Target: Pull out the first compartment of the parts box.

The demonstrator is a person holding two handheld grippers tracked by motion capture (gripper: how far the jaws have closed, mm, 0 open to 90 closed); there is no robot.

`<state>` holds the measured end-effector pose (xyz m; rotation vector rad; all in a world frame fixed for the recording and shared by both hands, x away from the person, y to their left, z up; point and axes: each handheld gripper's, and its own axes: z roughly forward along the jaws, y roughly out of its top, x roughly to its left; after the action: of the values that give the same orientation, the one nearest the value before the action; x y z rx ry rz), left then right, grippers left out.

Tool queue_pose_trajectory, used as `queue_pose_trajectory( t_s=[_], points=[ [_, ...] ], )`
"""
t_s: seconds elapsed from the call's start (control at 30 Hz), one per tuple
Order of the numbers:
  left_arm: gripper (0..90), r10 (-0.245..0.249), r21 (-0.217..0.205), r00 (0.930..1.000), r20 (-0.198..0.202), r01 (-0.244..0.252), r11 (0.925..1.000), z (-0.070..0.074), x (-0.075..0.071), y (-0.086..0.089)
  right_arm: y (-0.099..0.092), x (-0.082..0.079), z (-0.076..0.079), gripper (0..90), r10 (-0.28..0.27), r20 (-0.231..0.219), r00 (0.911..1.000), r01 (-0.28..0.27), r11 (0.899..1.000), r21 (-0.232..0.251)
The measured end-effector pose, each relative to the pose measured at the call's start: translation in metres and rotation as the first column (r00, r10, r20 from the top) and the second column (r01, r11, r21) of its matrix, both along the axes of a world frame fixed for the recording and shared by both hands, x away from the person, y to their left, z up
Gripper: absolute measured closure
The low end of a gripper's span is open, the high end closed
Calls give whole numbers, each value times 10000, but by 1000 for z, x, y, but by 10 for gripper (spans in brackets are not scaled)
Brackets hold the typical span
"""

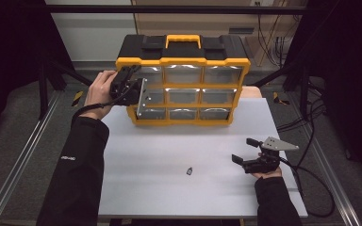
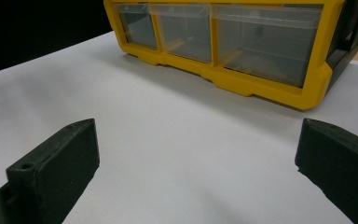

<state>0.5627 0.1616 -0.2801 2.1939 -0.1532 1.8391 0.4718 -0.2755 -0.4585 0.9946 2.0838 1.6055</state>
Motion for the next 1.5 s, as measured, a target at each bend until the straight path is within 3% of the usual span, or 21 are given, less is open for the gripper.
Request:
queue_pose_trajectory(
  t_s=[0.23, 0.67, 0.93, 1.5],
  points=[
    [626, 47, 175, 9988, 477, -56, 9998, -1, -1, 0, 0, 0, 0, 4, 2, 16, 10000, -2, 10000, 8],
    [744, -17, 287, 9936, 1127, -15, 9996, -4, -1, 1, 0, 0, 0, 3, -6, 36, 10000, 6, 10000, -1],
    [766, -67, 645, 9891, 1469, -28, 9979, -7, -1, 1, 0, 0, 0, 3, -7, 11, 10000, 7, 10000, 4],
    [781, -94, 982, 9846, 1746, -79, 9951, -9, -4, 0, 0, 0, 0, 4, 19, -33, 10000, -19, 10000, 6]
  ],
)
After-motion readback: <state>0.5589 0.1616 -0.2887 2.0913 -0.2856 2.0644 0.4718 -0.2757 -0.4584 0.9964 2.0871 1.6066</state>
